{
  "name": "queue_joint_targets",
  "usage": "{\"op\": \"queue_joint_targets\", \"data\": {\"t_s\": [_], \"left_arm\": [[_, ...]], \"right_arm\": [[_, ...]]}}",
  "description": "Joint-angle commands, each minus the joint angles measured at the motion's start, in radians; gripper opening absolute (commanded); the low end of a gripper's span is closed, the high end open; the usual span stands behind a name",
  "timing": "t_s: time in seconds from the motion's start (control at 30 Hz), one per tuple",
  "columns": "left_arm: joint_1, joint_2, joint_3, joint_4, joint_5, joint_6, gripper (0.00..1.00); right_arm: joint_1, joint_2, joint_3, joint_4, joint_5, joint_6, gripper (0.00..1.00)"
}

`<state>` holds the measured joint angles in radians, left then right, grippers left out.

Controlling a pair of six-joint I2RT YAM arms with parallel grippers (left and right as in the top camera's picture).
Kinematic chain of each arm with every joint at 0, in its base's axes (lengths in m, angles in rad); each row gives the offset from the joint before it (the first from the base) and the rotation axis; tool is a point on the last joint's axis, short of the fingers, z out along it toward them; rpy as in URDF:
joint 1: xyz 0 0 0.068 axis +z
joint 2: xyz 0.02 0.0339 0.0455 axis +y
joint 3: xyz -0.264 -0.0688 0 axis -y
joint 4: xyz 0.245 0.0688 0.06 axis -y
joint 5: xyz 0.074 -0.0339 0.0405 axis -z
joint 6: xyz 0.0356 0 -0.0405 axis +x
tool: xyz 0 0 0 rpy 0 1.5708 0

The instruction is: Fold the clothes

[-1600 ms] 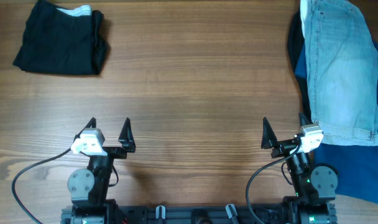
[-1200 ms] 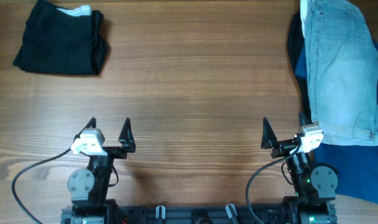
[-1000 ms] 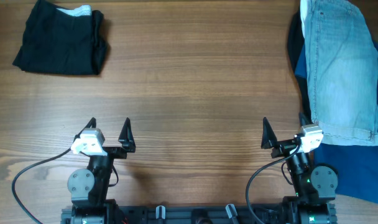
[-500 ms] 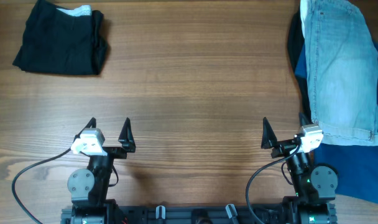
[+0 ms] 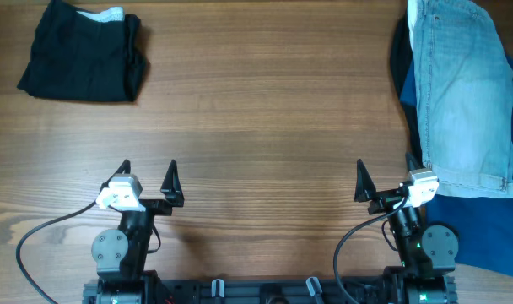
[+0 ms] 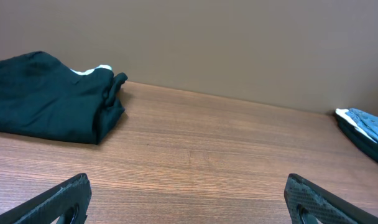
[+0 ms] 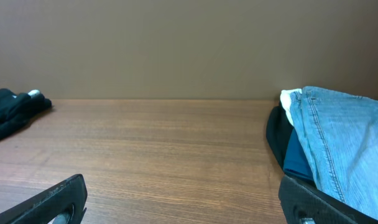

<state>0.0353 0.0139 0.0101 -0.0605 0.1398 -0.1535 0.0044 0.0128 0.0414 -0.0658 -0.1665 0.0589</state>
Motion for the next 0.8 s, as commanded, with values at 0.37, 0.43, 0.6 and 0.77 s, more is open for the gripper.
{"op": "queue_joint_targets", "data": {"t_s": [0.37,0.43,0.6,0.77], "left_arm": [[0.006,0.005,0.006,0.026,0.125,-0.037,1.0],[0.006,0.032,0.032,0.026,0.126,-0.037,1.0],[0.006,0.209,0.175,0.027,0.126,-0.033,1.0],[0.006,0.473,0.375,0.024,0.155,-0.033,1.0]], "right_arm": [[0.005,0.034,-0.001,0.058,-0.151,-0.002,1.0],[0.005,0.064,0.013,0.075,-0.156,0.02,1.0],[0.005,0.236,0.124,0.182,-0.156,0.018,1.0],[0.005,0.472,0.328,0.177,-0.209,-0.054,1.0]]}}
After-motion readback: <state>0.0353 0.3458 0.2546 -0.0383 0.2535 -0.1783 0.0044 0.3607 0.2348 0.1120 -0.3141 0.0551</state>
